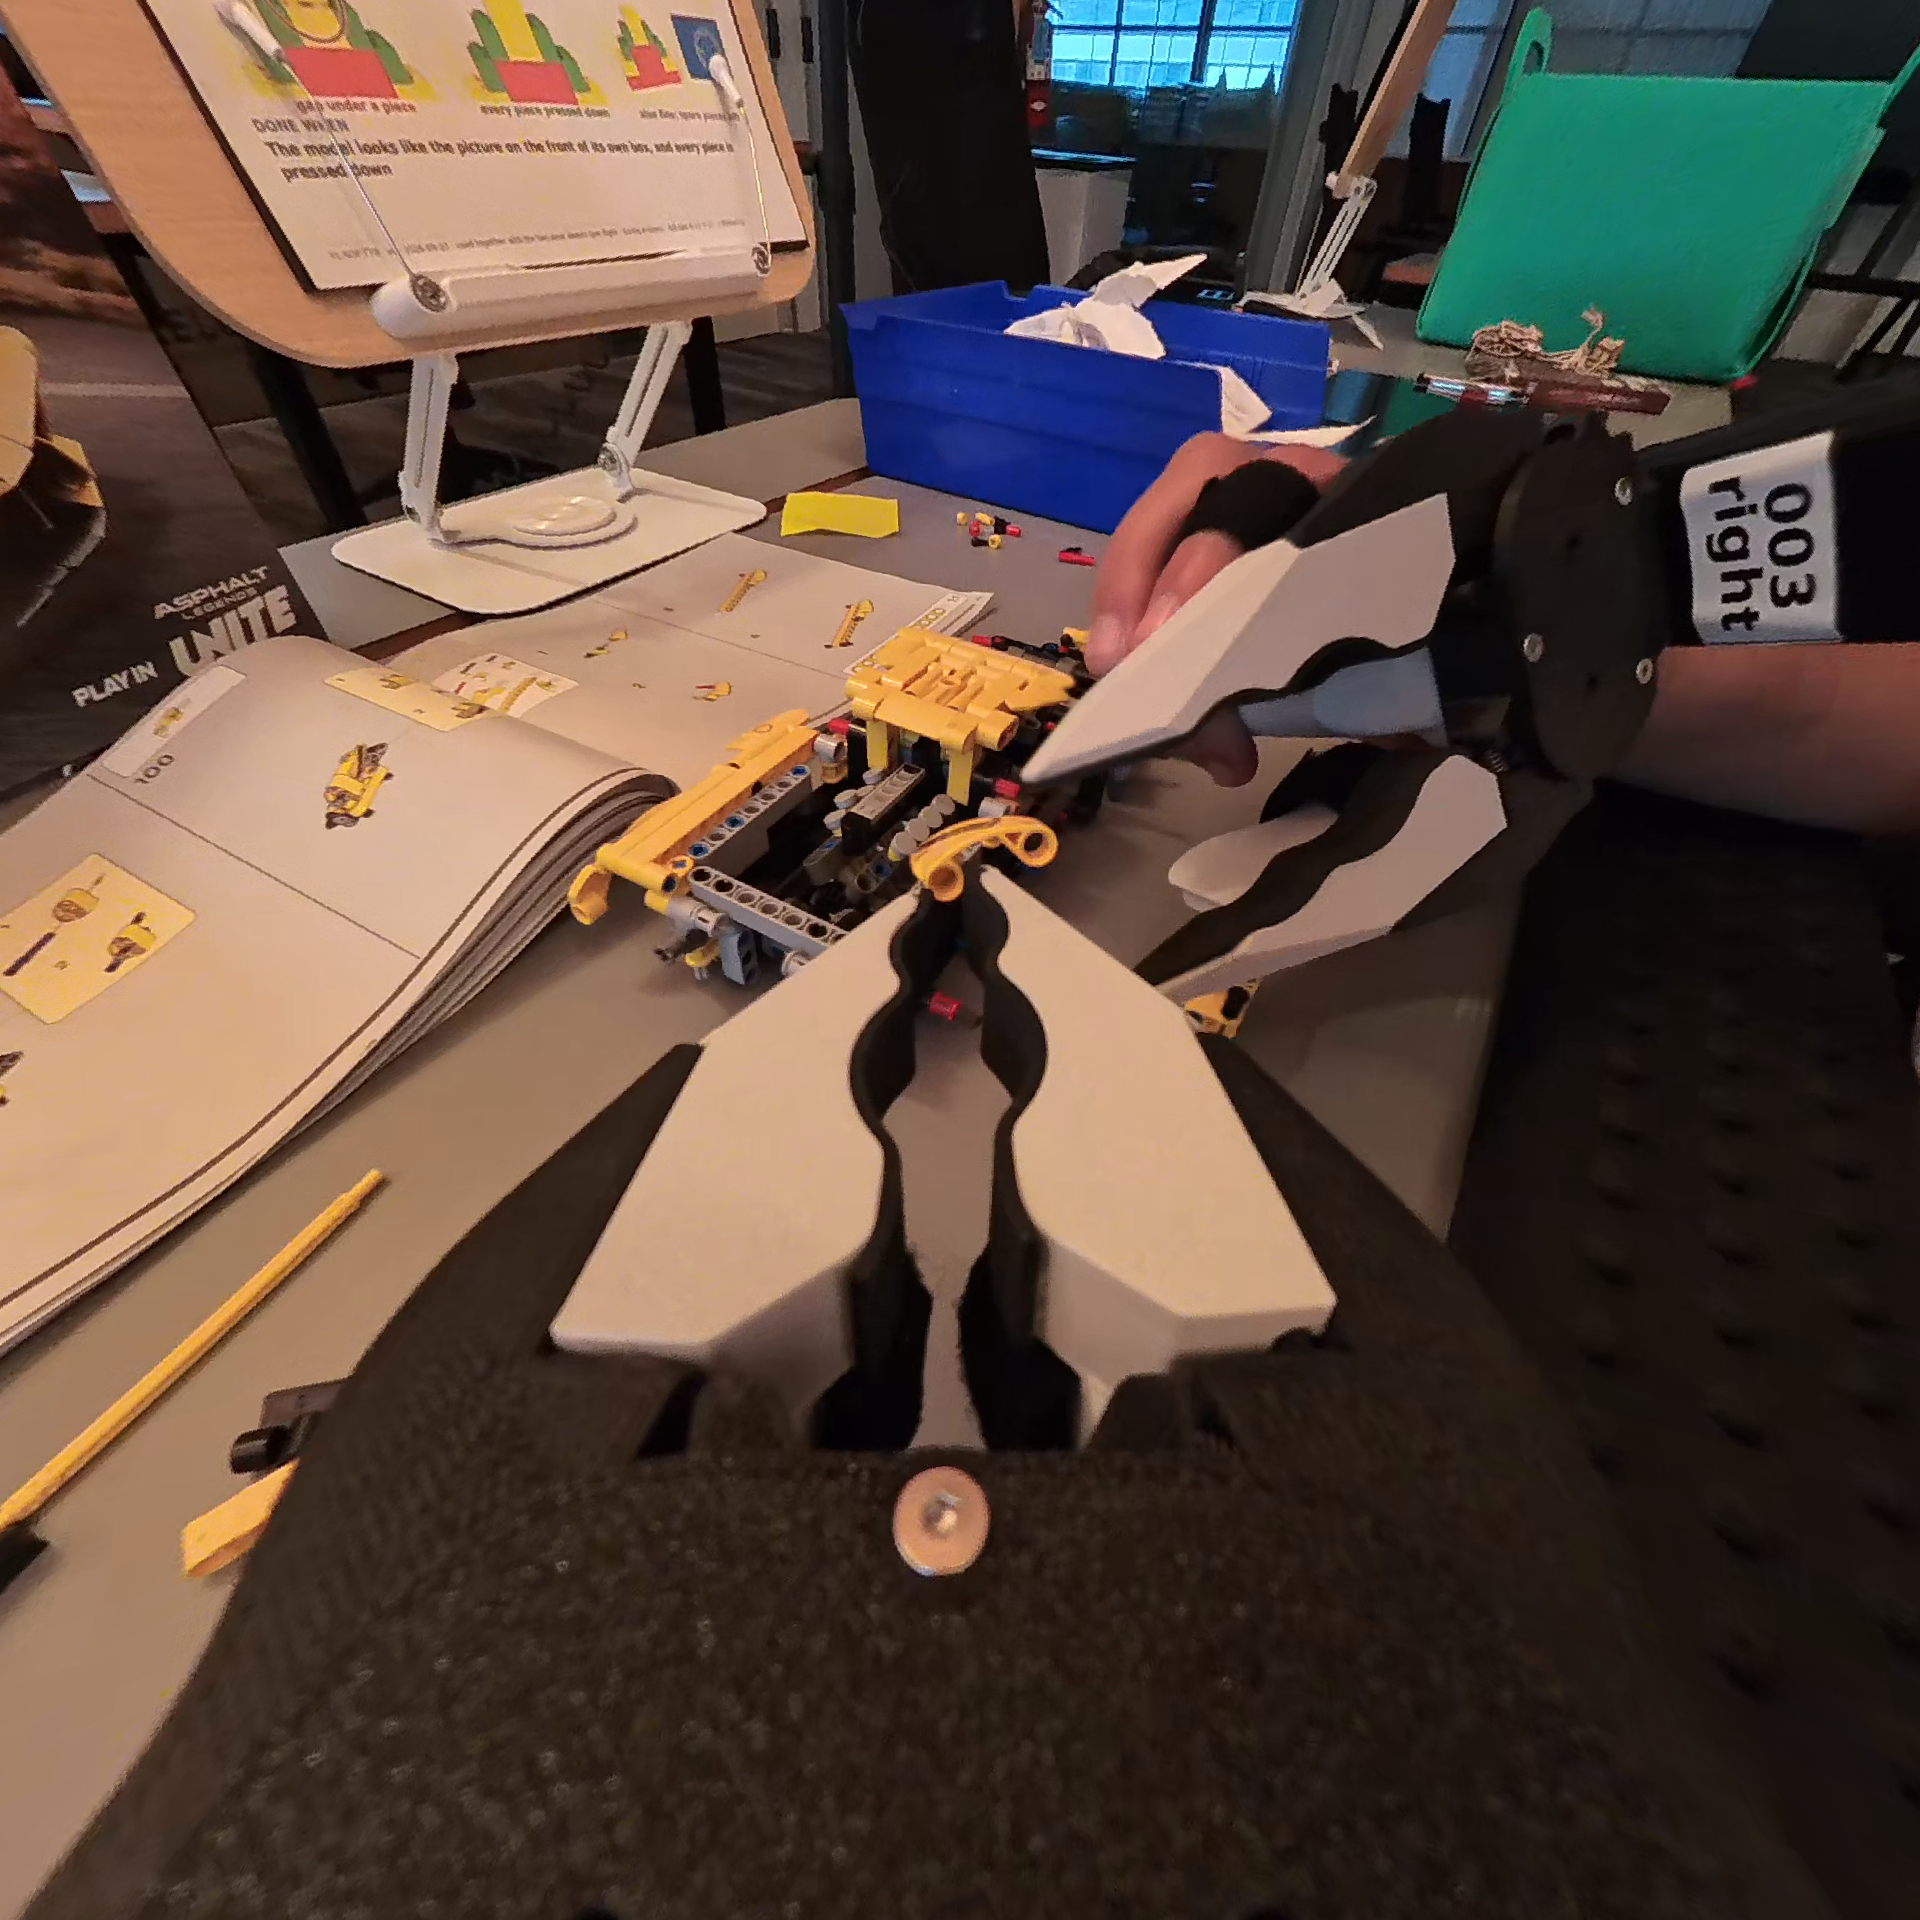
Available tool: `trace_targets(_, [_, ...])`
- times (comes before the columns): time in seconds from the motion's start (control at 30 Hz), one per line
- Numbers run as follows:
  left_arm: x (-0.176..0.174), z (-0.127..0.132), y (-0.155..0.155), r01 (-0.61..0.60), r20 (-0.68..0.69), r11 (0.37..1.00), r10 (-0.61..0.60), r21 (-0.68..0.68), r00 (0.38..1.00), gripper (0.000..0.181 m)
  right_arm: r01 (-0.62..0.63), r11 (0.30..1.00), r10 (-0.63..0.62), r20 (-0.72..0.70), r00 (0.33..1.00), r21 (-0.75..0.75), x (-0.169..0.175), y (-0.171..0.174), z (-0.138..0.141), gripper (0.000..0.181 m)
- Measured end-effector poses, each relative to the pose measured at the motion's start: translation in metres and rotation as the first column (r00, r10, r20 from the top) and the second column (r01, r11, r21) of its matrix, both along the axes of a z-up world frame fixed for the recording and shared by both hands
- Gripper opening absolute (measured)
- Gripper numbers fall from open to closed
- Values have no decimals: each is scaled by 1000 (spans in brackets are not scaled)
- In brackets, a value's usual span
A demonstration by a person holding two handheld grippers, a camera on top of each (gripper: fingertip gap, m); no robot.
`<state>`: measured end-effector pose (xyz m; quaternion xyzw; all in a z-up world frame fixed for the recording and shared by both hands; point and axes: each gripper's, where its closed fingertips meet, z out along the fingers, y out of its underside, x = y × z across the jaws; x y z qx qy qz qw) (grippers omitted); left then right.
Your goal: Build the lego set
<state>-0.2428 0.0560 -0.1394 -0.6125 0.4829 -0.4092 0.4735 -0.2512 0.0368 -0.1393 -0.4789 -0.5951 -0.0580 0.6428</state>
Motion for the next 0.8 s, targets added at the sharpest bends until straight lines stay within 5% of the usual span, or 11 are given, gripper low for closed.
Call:
trace_targets(0.37, [1,-4,-1,2,-22,1000,-2,-1,1000,4,-12,999,12,13,1000,-41,-4,-3,-8,36])
trace_targets(0.53, [-1,0,4,-42,-31,995,45,88,998,4,-91,954,3,-293,956,-286,3,-3,17,29])
trace_targets(0.63, [1,8,0,-68,-37,957,81,282,996,4,-227,768,-121,-483,867,-599,9,4,22,31])
trace_targets(0.7, [1,18,-3,-94,-7,905,107,416,994,4,-420,549,-193,-598,778,-723,9,1,28,36])
trace_targets(0.8, [-2,32,-8,-125,59,854,110,504,992,5,-681,220,-302,-712,633,-699,14,-2,39,32])
